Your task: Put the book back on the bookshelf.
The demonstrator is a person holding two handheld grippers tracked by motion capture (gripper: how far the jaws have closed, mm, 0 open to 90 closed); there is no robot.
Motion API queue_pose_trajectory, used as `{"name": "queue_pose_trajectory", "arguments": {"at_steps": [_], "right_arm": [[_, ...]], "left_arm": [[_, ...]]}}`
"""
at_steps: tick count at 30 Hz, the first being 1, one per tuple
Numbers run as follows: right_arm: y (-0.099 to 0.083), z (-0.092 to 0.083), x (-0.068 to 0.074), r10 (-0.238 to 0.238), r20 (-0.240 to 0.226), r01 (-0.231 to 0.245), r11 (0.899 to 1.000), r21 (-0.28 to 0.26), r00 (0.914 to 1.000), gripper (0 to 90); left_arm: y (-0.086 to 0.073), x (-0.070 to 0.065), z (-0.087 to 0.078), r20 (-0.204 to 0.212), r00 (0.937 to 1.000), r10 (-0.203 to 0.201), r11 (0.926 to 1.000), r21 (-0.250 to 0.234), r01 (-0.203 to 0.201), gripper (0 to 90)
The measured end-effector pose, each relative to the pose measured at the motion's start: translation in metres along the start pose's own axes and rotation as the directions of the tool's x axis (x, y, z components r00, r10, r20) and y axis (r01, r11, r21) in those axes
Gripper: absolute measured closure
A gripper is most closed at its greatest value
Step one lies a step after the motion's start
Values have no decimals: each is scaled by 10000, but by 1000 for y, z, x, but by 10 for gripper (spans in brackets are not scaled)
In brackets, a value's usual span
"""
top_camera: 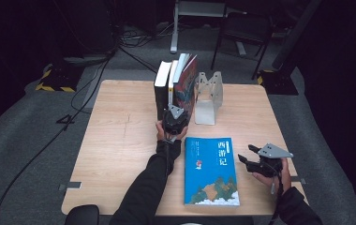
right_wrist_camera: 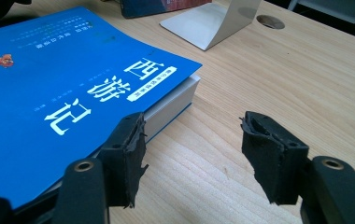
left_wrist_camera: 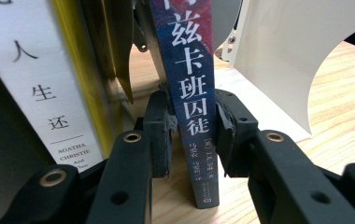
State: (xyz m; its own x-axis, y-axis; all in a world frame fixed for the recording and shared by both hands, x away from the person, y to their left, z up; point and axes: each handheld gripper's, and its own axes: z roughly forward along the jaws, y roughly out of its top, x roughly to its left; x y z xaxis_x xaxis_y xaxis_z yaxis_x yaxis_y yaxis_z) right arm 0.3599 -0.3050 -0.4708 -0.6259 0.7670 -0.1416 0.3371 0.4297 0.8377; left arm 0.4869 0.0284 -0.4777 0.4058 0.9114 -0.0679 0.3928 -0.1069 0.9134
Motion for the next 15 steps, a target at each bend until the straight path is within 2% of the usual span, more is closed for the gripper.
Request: {"name": "queue_pose_trajectory", "arguments": {"at_steps": [6,10,15], "right_arm": [[0,0,0,-32,0,32,10000,-12,10000,402],[0,0,0,7,26,-7,10000,0,10000,402],[0,-1,0,-23,44,23,10000,-2,10000,402]], "left_arm": [[0,-1,-1,-8,10000,50,10000,-48,-50,678],[1,-1,-7,34,9999,131,9998,-120,-131,666],[6,0,-20,268,9980,566,9984,-93,-564,656]]}}
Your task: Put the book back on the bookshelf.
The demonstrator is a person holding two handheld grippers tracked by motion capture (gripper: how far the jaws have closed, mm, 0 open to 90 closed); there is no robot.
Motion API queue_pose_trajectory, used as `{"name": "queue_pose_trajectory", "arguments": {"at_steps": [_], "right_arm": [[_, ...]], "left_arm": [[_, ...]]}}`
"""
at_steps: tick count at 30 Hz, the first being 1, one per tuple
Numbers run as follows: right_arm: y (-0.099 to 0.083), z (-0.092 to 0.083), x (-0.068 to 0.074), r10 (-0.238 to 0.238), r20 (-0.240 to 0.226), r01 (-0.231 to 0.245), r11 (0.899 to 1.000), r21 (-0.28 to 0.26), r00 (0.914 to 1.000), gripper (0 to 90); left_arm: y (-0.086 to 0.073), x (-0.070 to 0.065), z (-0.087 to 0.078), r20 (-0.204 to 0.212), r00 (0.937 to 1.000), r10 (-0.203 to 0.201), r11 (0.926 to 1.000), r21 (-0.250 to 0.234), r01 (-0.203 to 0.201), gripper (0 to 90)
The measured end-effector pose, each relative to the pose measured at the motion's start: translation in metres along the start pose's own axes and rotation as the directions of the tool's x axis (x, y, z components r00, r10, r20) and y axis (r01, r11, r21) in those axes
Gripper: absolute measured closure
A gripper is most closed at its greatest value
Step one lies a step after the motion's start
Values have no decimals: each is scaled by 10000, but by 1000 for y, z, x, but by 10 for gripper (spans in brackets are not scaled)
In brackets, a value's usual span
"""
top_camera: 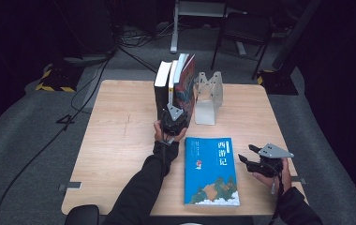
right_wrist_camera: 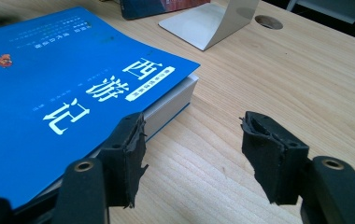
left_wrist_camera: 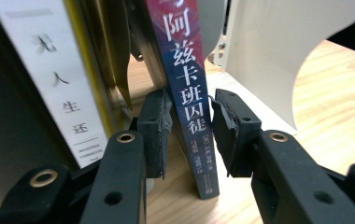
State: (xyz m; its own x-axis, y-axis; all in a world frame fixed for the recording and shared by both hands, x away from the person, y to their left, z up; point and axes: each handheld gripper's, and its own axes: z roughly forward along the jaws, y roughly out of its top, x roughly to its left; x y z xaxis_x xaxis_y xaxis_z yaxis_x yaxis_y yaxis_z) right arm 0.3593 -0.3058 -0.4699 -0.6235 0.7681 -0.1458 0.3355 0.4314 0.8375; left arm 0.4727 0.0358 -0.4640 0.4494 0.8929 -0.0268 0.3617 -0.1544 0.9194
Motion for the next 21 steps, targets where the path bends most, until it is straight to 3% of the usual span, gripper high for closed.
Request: {"name": "queue_pose_trajectory", "arguments": {"at_steps": [3,8,9,10,11,12,17,20,21], "right_arm": [[0,0,0,4,0,-4,10000,-4,10000,402],[0,-5,-1,77,107,-77,10000,-54,9999,402],[0,-5,-1,77,107,-77,10000,-54,9999,402],[0,-6,-1,115,100,-114,9999,-77,9999,401],[-1,-8,-3,179,60,-179,9998,-36,9998,399],[-1,-8,-3,179,60,-179,9998,-36,9998,399],[-5,-13,-3,164,-178,-163,9998,62,9997,398],[-6,-18,0,-89,-466,83,9999,-119,9989,395],[-6,-19,2,-173,-533,168,9998,-91,9984,394]], "left_arm": [[0,2,-6,201,9996,198,9998,84,-199,644],[-4,3,-26,942,9901,1042,9932,415,-1085,651],[-4,3,-26,942,9901,1042,9932,415,-1085,644],[-5,3,-30,1060,9859,1298,9900,413,-1348,644],[-7,1,-38,1357,9768,1657,9836,484,-1736,632],[-7,1,-38,1357,9768,1657,9836,484,-1736,631],[-17,0,-58,2174,9446,2458,9608,744,-2671,616],[-24,2,-69,2502,9238,2898,9437,863,-3194,605],[-26,2,-71,2550,9221,2909,9424,900,-3222,598]]}}
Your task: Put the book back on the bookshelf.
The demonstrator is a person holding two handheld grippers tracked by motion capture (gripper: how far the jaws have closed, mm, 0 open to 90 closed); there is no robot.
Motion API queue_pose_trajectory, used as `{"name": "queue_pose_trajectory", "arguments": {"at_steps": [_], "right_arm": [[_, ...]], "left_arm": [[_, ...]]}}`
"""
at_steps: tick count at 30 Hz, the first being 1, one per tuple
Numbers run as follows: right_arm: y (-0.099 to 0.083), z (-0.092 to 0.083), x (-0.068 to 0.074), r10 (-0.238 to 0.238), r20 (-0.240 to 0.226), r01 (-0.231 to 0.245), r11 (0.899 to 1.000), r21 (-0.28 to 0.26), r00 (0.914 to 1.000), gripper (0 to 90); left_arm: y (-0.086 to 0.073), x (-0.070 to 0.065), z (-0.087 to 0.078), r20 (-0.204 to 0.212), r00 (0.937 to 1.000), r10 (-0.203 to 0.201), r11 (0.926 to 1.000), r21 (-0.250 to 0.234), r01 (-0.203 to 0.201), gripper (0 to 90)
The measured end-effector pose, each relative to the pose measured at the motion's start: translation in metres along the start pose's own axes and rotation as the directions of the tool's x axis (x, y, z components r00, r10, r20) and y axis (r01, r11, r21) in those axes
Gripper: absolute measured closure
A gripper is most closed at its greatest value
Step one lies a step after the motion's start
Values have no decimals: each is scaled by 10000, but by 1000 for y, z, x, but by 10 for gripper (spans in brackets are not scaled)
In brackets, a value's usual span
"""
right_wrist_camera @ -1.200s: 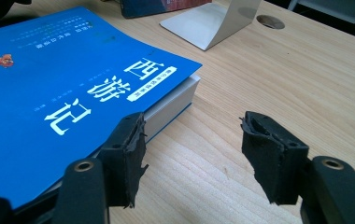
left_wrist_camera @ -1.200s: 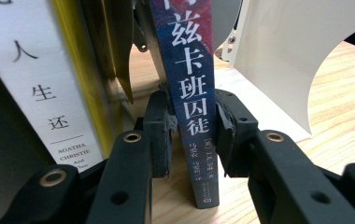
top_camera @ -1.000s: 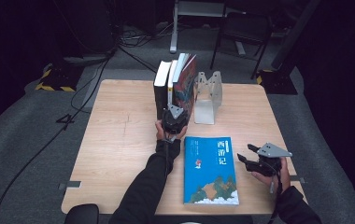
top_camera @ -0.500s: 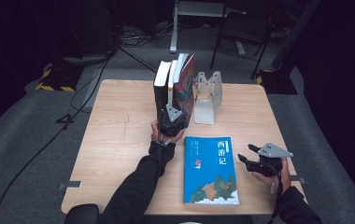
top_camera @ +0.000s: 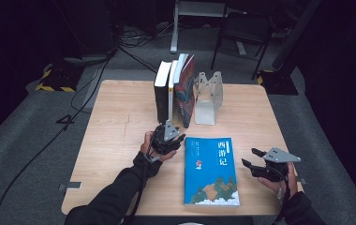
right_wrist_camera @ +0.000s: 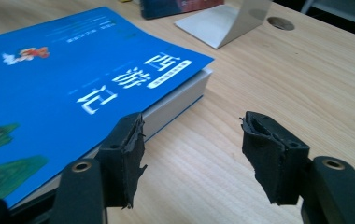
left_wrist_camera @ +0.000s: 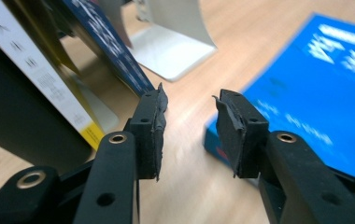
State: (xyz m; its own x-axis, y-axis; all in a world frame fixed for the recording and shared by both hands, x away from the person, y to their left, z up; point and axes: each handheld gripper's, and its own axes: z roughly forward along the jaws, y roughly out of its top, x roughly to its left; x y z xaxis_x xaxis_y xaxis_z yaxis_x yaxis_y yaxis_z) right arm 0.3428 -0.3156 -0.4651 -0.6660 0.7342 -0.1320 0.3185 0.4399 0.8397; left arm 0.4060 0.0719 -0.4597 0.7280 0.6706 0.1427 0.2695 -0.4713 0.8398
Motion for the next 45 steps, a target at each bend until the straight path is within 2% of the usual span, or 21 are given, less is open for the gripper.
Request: {"name": "queue_pose_trajectory", "arguments": {"at_steps": [5,8,11,13,22,24,26,29,31,33,34,37,41,42,43,44,45], "right_arm": [[-2,-2,11,-475,-486,488,9984,277,9977,370],[-2,-4,15,-519,-619,543,9978,377,9967,355],[-3,-7,17,-532,-736,561,9977,380,9959,353],[-4,-9,19,-533,-789,564,9977,379,9955,349],[-11,-13,25,-697,-1085,781,9941,756,9917,335],[-12,-15,26,-600,-1284,705,9944,793,9899,334],[-13,-17,28,-508,-1574,641,9946,810,9862,329],[-15,-21,31,-640,-1856,818,9926,896,9805,329],[-16,-22,33,-773,-1951,973,9907,952,9777,329],[-19,-24,35,-826,-2103,1060,9890,1027,9741,329],[-20,-25,36,-864,-2185,1119,9879,1071,9720,330],[-23,-29,38,-924,-2566,1275,9841,1239,9621,330],[-26,-34,42,-1153,-3400,1734,9740,1458,9333,330],[-27,-34,43,-1174,-3574,1812,9719,1506,9265,330],[-28,-34,45,-1211,-3759,1923,9685,1580,9187,330],[-28,-34,45,-1211,-3759,1923,9685,1580,9187,330],[-28,-33,47,-1276,-3917,2059,9646,1649,9112,330]], "left_arm": [[-12,-4,-13,511,9983,267,9990,332,-284,573],[-19,-10,-20,769,9945,707,9954,590,-754,562],[-25,-15,-27,1155,9887,957,9919,728,-1045,551],[-31,-18,-33,1433,9812,1294,9860,862,-1426,538],[-53,-23,-47,2413,9632,1183,9768,1459,-1566,494],[-58,-24,-51,2652,9596,936,9768,1619,-1400,509],[-62,-28,-54,2818,9535,1069,9714,1749,-1606,507],[-66,-32,-59,2994,9479,1087,9696,1785,-1675,491],[-69,-33,-63,3083,9462,985,9720,1741,-1579,488],[-71,-34,-66,3160,9437,976,9708,1784,-1602,484],[-72,-34,-66,3260,9404,971,9709,1768,-1615,480],[-75,-35,-68,3377,9370,889,9701,1841,-1584,465],[-77,-36,-65,3487,9330,896,9654,1999,-1674,446],[-77,-38,-64,3525,9308,971,9616,2081,-1791,445],[-77,-38,-63,3544,9300,973,9628,2032,-1781,438],[-77,-38,-63,3544,9300,973,9628,2032,-1781,437],[-77,-38,-62,3566,9295,941,9636,2021,-1750,437]]}}
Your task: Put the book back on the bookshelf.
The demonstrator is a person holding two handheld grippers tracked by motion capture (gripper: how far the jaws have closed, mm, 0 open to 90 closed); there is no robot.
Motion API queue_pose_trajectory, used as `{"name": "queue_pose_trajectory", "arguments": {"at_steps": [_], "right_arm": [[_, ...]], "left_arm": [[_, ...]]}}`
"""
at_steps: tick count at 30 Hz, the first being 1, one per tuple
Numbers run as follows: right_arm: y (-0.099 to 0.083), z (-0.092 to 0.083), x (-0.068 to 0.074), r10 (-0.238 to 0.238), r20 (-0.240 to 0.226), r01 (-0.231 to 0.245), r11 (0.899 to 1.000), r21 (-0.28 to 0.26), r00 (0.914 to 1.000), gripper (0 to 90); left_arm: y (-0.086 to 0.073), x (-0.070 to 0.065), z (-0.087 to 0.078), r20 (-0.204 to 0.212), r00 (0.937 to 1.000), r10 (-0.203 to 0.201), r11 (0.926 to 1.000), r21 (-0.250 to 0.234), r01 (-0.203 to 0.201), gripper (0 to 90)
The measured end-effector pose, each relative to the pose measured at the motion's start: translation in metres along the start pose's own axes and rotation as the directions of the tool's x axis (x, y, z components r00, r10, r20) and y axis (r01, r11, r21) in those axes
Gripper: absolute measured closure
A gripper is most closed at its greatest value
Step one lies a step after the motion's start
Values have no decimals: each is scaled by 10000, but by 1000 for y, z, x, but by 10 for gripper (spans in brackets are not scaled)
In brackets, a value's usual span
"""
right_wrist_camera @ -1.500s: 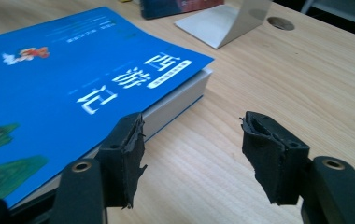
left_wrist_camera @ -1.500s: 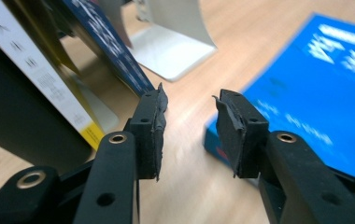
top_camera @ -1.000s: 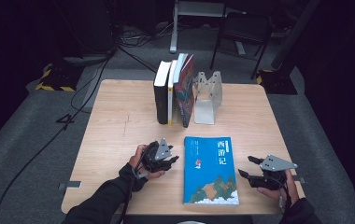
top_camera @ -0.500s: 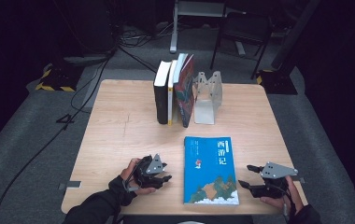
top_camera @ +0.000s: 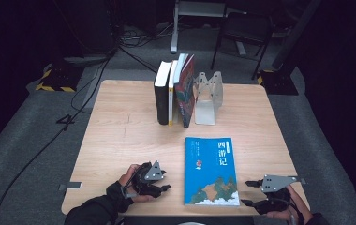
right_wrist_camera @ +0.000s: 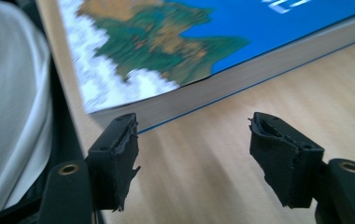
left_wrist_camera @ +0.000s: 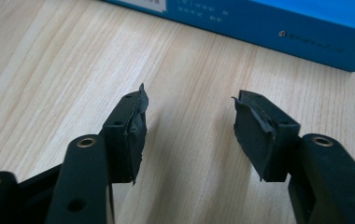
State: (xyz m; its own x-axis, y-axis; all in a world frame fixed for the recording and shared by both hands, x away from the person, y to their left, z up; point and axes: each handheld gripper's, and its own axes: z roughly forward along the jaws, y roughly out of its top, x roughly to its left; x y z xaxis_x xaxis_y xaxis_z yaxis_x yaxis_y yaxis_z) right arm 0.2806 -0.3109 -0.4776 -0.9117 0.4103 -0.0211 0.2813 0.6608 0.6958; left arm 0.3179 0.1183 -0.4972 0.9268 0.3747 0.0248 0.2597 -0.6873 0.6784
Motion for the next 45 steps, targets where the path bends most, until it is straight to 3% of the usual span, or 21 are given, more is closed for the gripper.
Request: {"name": "queue_pose_trajectory", "arguments": {"at_steps": [4,7,12,15,19,22,26,31,37,45], "right_arm": [[2,8,5,-386,-326,397,9987,334,9987,341],[1,8,5,-352,-347,363,9988,322,9988,339],[0,9,4,-295,-438,308,9991,284,9986,336],[3,10,4,-164,-448,162,9999,-56,9989,337],[6,10,5,-142,-294,131,9993,-354,9995,334],[6,9,5,-303,-284,297,9993,-228,9991,332],[3,7,2,-264,-174,261,9995,-182,9995,327],[5,5,2,-241,-51,238,9985,-485,9997,326],[6,5,1,-106,194,120,9969,-772,9998,309],[11,5,1,-52,496,108,9935,-1132,9988,288]], "left_arm": [[-1,3,2,195,9996,-218,9997,-86,219,404],[-2,3,3,110,9988,-481,9987,-144,483,354],[-1,1,2,157,9992,-358,9994,8,357,328],[0,-4,3,210,9993,-320,9994,110,318,297],[2,-14,2,405,9988,-286,9991,321,273,235],[4,-24,5,551,9985,9,9991,429,-32,223],[9,-29,10,689,9976,118,9993,353,-142,194],[16,-39,16,842,9960,307,9988,359,-338,179],[23,-49,24,824,9961,328,9990,273,-351,159],[28,-51,31,710,9972,255,9994,208,-270,121]]}}
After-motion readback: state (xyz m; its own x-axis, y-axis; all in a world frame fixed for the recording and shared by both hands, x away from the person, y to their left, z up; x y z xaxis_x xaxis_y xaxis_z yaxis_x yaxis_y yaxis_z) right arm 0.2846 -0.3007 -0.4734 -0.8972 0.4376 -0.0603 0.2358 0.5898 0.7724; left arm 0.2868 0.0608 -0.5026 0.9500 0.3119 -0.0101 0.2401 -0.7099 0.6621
